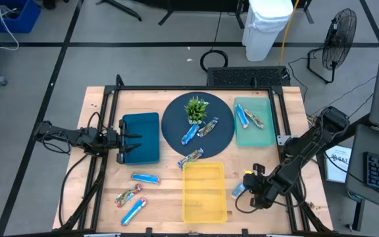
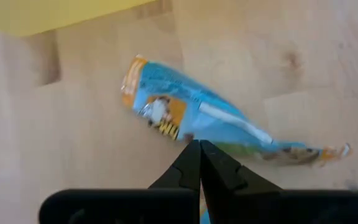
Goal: Pick and place Granola Bars by type
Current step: Put the yellow granola bar into the green bin
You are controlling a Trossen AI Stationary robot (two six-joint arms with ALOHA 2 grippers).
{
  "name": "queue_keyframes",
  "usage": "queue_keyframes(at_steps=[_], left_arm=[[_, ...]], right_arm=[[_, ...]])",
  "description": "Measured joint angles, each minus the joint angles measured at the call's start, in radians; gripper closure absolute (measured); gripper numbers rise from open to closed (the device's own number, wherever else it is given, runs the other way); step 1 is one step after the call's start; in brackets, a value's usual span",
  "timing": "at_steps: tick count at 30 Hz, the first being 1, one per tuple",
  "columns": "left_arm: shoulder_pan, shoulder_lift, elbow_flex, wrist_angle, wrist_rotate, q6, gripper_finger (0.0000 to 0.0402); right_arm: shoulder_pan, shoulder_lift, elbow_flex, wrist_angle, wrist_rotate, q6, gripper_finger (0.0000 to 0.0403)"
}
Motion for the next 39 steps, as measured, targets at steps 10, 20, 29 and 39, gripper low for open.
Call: queue_keyframes(at_steps=[10,20,29,39], left_arm=[[0.000,0.000,0.000,0.000,0.000,0.000,0.0243],[0.000,0.000,0.000,0.000,0.000,0.000,0.0243],[0.000,0.000,0.000,0.000,0.000,0.000,0.0243],[0.000,0.000,0.000,0.000,0.000,0.000,0.0243]], right_arm=[[-0.025,-0.065,0.000,-0.057,-0.222,0.186,0.0356],[-0.022,-0.064,-0.009,-0.138,-0.263,0.206,0.0244],[-0.023,-0.069,-0.174,0.118,-0.342,0.240,0.0231],[-0.022,-0.066,-0.202,0.204,-0.369,0.225,0.0280]])
